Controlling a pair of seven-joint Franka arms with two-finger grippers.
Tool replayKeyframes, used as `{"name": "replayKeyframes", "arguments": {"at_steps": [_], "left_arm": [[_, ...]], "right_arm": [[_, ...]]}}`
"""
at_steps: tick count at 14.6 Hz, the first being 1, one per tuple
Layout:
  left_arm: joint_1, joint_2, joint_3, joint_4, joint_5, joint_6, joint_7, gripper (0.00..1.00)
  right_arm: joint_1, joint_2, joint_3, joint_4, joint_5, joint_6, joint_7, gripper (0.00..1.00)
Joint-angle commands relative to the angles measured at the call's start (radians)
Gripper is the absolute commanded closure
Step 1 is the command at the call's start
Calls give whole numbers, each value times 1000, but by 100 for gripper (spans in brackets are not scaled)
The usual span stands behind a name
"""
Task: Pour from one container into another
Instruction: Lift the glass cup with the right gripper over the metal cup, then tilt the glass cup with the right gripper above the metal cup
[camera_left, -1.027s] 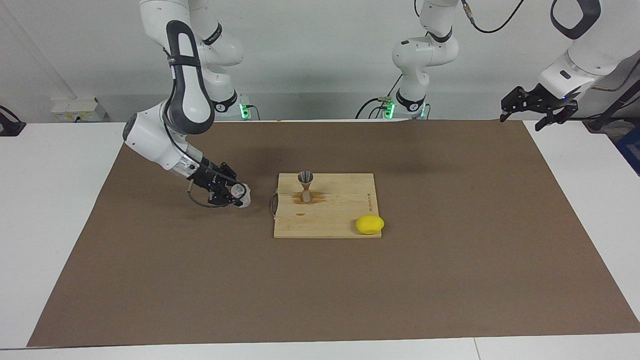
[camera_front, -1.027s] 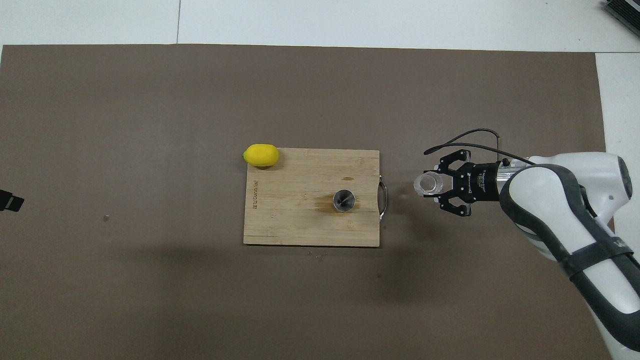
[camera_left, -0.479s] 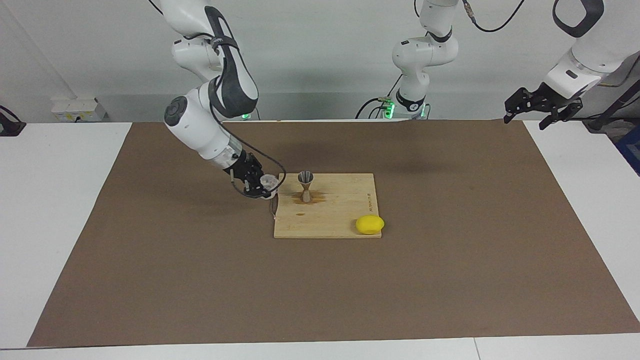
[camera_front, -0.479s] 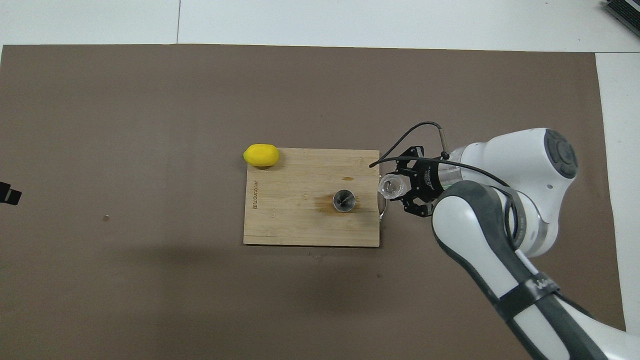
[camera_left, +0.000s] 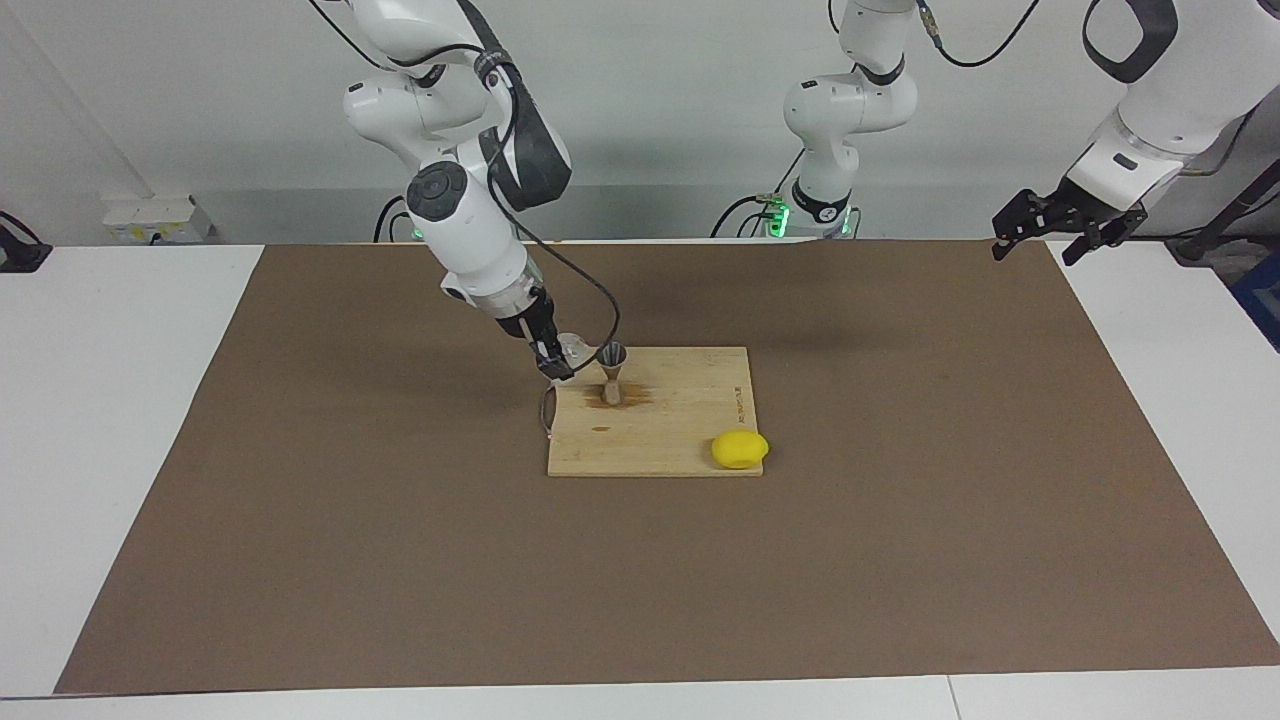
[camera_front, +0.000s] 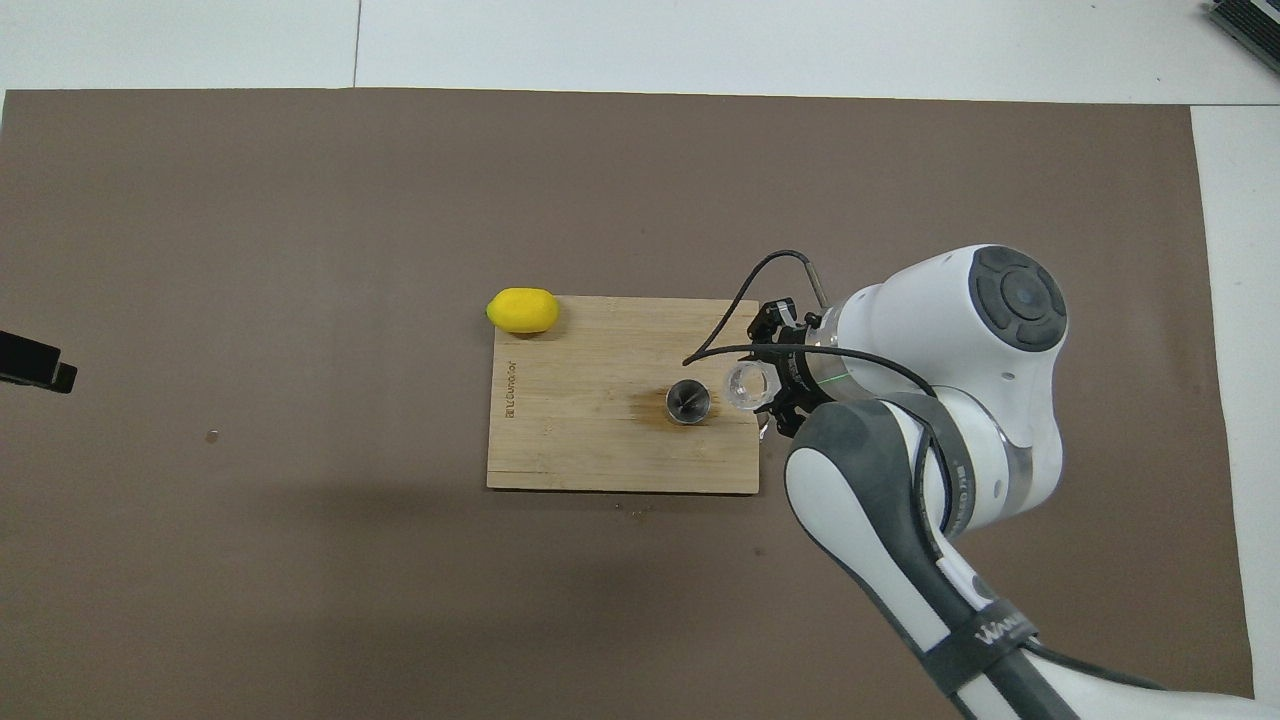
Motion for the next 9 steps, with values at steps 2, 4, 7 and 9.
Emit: {"name": "replayKeyframes", "arguments": {"at_steps": [2, 4, 7, 9], "left_arm": [[-54, -30, 49, -35, 21, 27, -20, 0], [-106, -30, 98, -32, 21, 35, -24, 0], [-119, -30, 115, -31, 21, 33, -26, 0], [-119, -28, 115, -30, 21, 35, -44, 0]], "right_arm": [[15, 13, -3, 30, -66, -19, 38, 100], [16, 15, -1, 44, -89, -16, 70, 100], [52, 16, 0, 50, -147, -5, 145, 100], [59, 16, 0, 52, -183, 20, 194, 100]]}}
